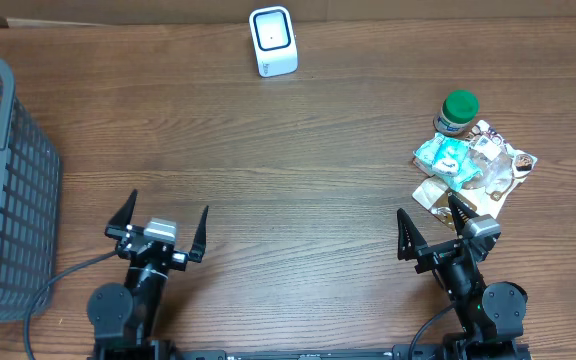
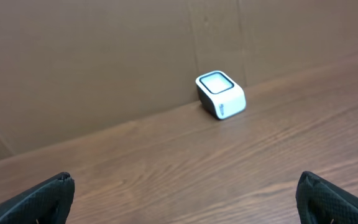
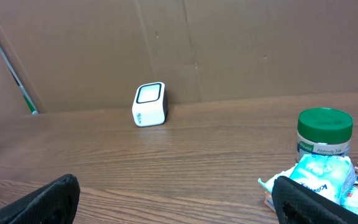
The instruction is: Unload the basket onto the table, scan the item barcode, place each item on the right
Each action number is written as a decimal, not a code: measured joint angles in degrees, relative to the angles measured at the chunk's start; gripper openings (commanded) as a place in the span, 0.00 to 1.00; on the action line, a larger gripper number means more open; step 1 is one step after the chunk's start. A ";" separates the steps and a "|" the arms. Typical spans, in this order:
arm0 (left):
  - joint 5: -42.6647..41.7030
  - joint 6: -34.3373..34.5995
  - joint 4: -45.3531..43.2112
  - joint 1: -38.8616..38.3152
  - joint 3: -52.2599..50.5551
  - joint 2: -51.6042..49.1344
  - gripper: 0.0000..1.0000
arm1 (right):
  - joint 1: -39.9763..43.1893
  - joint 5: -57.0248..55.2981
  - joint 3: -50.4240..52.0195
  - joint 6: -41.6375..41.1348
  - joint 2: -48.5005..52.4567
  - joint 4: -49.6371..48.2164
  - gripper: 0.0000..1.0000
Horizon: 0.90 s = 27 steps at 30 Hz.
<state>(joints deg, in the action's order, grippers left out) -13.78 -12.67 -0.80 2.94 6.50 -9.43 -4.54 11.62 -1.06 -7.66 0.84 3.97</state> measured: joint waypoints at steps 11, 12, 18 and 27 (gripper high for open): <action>0.85 -0.66 3.93 -1.09 -5.99 8.48 1.00 | 0.00 0.00 0.00 0.02 0.00 0.00 1.00; 0.96 -0.87 3.96 -1.09 -5.99 8.48 1.00 | 0.00 -0.02 0.00 0.02 0.00 0.00 1.00; 1.22 -1.07 3.98 -1.09 -5.99 8.48 0.99 | 0.00 0.00 0.00 0.02 0.00 0.04 1.00; 1.25 -1.07 3.98 -1.09 -5.99 8.48 1.00 | 0.00 -0.02 0.00 0.02 0.00 0.02 1.00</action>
<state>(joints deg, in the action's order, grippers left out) -12.53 -13.74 3.18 1.85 0.51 -0.95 -4.54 11.60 -1.06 -7.64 0.84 3.99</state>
